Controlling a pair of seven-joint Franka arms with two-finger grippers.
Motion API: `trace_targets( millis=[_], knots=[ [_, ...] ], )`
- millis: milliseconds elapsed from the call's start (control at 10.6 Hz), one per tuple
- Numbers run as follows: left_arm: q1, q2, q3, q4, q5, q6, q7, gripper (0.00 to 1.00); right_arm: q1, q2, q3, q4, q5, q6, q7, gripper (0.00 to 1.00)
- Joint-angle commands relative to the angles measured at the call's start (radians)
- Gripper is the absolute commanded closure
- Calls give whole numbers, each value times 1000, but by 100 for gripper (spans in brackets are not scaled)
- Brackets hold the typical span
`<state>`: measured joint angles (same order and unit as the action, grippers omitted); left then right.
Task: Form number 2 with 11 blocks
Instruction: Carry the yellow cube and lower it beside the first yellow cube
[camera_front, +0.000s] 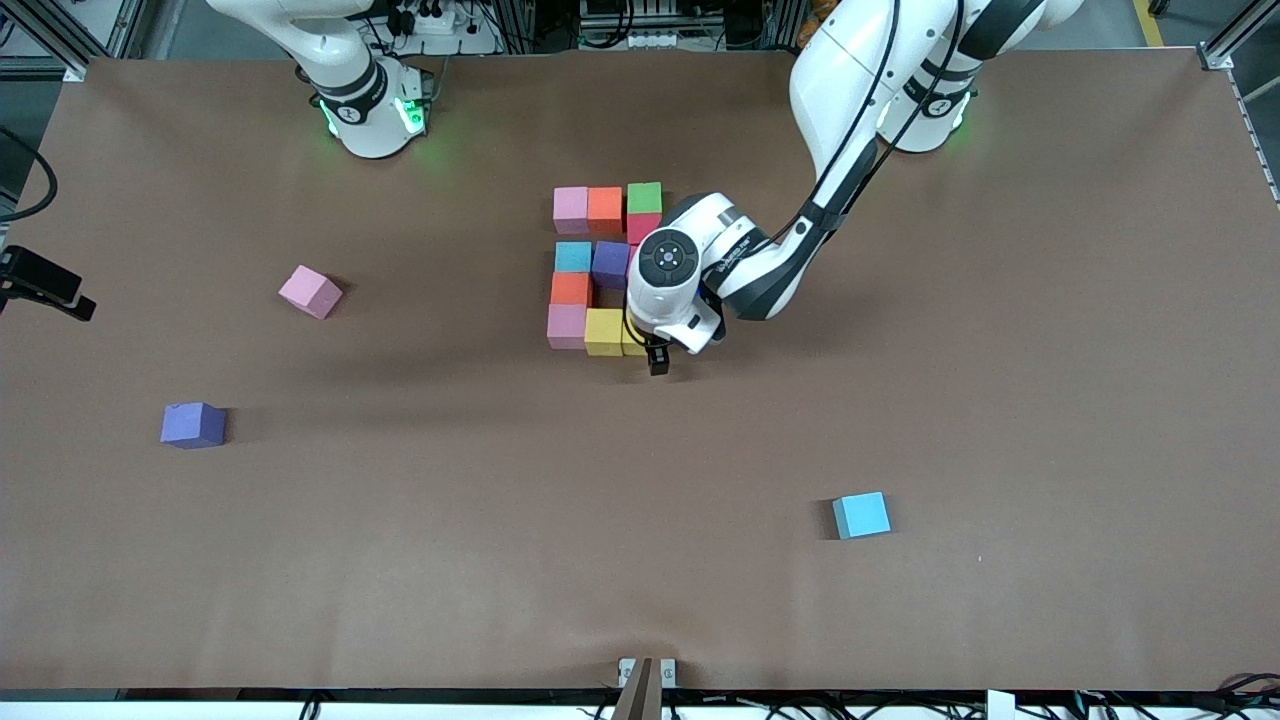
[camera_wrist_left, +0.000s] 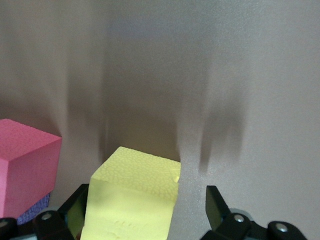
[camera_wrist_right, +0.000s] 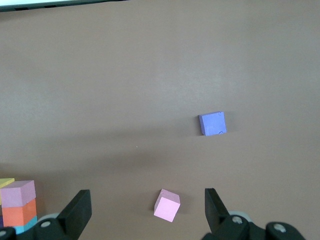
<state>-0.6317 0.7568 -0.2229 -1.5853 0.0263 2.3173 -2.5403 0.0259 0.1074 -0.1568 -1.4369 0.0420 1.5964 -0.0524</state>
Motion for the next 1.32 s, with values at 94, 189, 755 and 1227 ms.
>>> trace_targets(
  millis=[94,189,755,1227],
  knots=[
    [-8,-17,5,25,52,-22,-8,0,19,0,-12,10,15,-10,0,0],
    [-8,-27,2,25,61,-53,-3,0,19,0,-12,10,15,-9,0,0],
    [-6,-62,-30,30,64,-166,55,0,16,0,-13,10,13,-7,-1,0],
    [13,-109,-23,28,61,-236,244,0,19,1,-13,12,9,1,2,0]
  ],
)
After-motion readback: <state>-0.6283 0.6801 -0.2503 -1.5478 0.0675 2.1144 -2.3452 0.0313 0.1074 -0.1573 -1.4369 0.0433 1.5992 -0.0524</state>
